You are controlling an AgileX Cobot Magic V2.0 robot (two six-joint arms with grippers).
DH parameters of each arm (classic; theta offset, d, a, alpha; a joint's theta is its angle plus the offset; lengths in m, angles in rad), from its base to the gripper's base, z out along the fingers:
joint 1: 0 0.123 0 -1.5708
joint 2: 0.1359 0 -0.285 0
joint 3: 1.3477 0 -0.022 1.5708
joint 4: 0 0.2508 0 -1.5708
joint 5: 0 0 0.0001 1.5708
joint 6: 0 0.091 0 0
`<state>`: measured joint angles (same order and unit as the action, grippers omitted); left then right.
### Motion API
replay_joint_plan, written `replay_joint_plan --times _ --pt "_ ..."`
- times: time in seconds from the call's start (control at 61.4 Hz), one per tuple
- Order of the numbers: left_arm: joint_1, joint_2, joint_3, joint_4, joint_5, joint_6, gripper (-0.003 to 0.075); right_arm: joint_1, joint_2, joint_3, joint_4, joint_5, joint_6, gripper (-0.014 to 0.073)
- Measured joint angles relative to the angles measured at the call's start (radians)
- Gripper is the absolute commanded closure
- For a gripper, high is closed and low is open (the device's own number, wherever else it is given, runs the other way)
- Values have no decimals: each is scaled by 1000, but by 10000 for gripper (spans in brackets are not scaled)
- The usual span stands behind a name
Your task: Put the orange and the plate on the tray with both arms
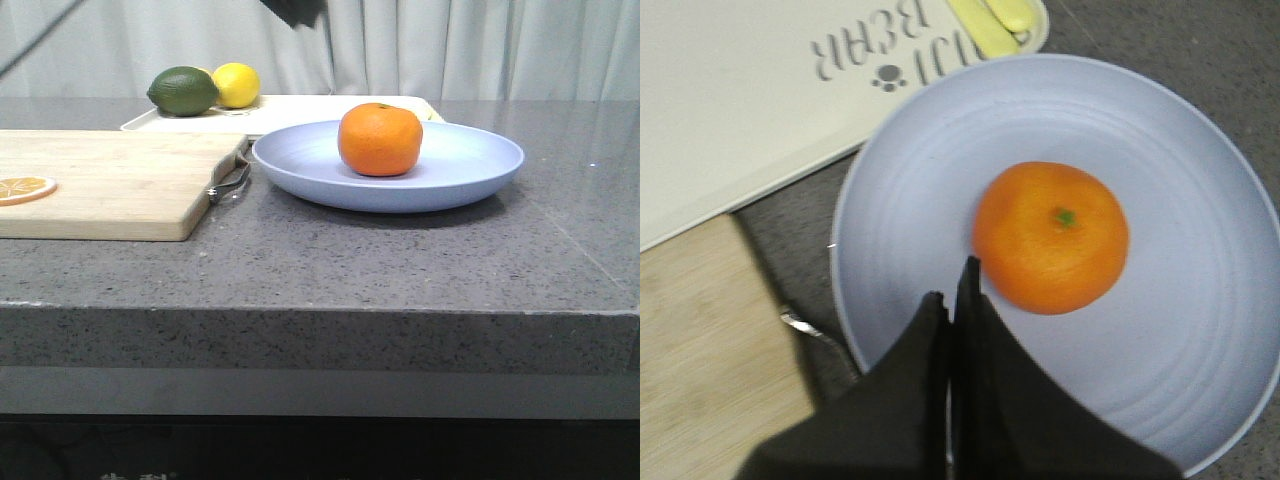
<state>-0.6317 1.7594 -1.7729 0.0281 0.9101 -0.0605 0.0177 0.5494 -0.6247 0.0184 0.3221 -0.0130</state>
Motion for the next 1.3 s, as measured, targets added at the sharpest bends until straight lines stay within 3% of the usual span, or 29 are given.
replay_joint_plan --times 0.163,0.374,0.716,1.302 --pt "106 -103 126 4 7 -2 738 0 0 0 0 0 0 -57" --pt "263 -285 402 8 -57 -28 738 0 0 0 0 0 0 -57" --pt "465 -717 819 8 -197 -33 738 0 0 0 0 0 0 -57" --pt "504 -1456 1260 8 -334 -33 738 0 0 0 0 -13 0 -57"
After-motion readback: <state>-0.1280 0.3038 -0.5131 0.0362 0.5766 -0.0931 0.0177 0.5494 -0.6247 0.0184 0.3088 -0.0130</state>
